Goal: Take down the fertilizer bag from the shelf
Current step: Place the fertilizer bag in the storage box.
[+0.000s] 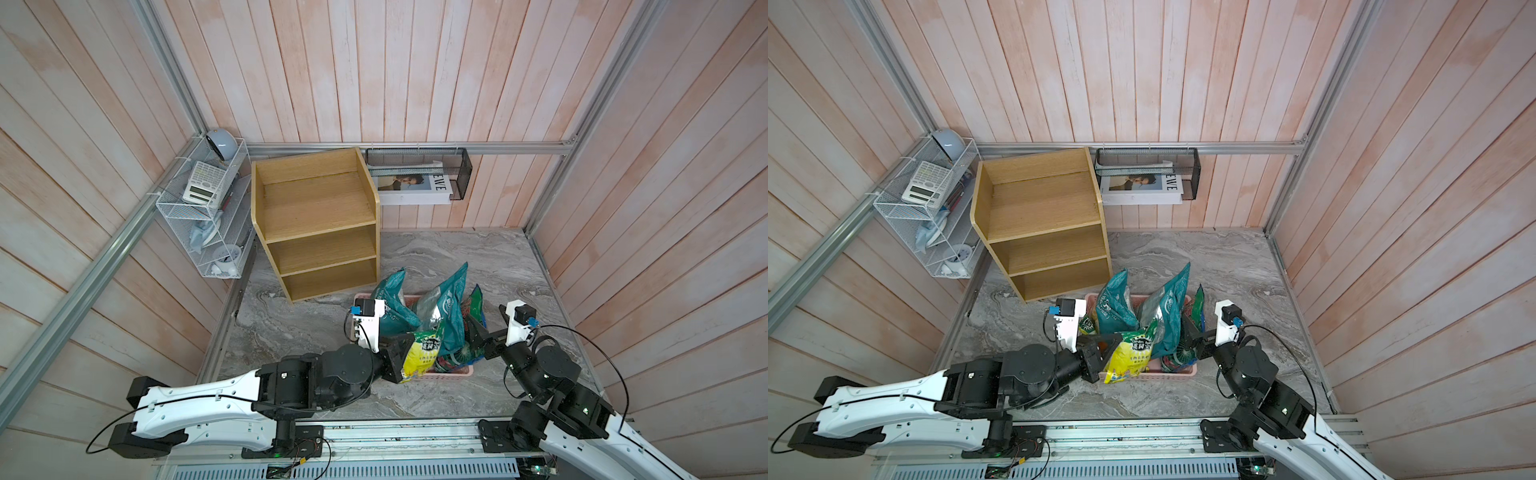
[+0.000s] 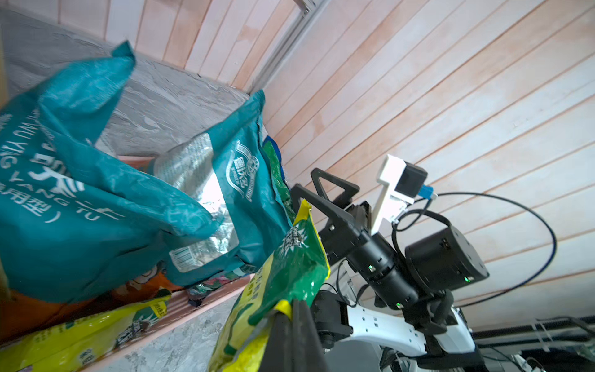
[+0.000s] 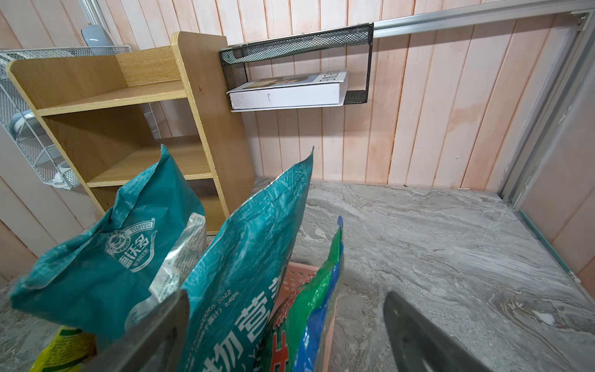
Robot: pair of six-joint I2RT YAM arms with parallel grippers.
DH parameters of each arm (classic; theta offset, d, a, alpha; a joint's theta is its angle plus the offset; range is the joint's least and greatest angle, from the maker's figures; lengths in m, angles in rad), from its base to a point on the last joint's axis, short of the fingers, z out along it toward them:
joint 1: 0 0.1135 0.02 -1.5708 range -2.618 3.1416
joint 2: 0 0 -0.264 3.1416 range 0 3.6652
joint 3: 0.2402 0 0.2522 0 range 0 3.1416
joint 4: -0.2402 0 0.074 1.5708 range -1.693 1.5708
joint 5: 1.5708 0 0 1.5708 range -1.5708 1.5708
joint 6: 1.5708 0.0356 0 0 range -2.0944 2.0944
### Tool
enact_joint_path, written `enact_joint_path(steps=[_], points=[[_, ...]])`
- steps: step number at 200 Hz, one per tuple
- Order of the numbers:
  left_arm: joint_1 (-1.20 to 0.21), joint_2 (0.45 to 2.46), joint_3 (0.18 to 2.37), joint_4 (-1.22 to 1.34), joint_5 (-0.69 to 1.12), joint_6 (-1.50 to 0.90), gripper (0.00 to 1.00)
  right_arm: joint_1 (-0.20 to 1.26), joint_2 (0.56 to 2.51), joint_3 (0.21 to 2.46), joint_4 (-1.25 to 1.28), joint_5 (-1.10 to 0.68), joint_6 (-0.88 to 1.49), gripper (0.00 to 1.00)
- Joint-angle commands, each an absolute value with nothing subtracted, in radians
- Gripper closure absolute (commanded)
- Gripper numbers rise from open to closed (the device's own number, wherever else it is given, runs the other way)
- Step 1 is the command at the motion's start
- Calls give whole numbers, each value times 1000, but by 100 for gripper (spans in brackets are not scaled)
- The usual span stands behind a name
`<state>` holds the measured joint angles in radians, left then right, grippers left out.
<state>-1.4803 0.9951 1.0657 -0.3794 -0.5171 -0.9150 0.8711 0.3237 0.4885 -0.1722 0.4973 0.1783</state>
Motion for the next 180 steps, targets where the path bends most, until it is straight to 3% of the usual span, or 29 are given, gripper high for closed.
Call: enact_joint_path(steps=[1, 36, 90, 128, 163, 180], points=[[-1491, 1019, 1079, -240, -510, -869, 100, 877, 324, 491, -158, 522, 167, 2], [-1490, 1098, 985, 50, -267, -712, 100, 877, 310, 491, -166, 530, 169, 2], [-1412, 1250, 985, 115, -72, -766, 100, 877, 272, 478, -168, 534, 170, 2], [-1345, 1295, 948, 166, -37, -784, 100, 877, 270, 480, -171, 535, 170, 2], [-1205, 1395, 859, 430, 258, -819, 100, 876, 270, 480, -171, 537, 170, 2], [-1176, 1445, 875, 429, 353, -776, 100, 877, 271, 477, -167, 537, 170, 2]])
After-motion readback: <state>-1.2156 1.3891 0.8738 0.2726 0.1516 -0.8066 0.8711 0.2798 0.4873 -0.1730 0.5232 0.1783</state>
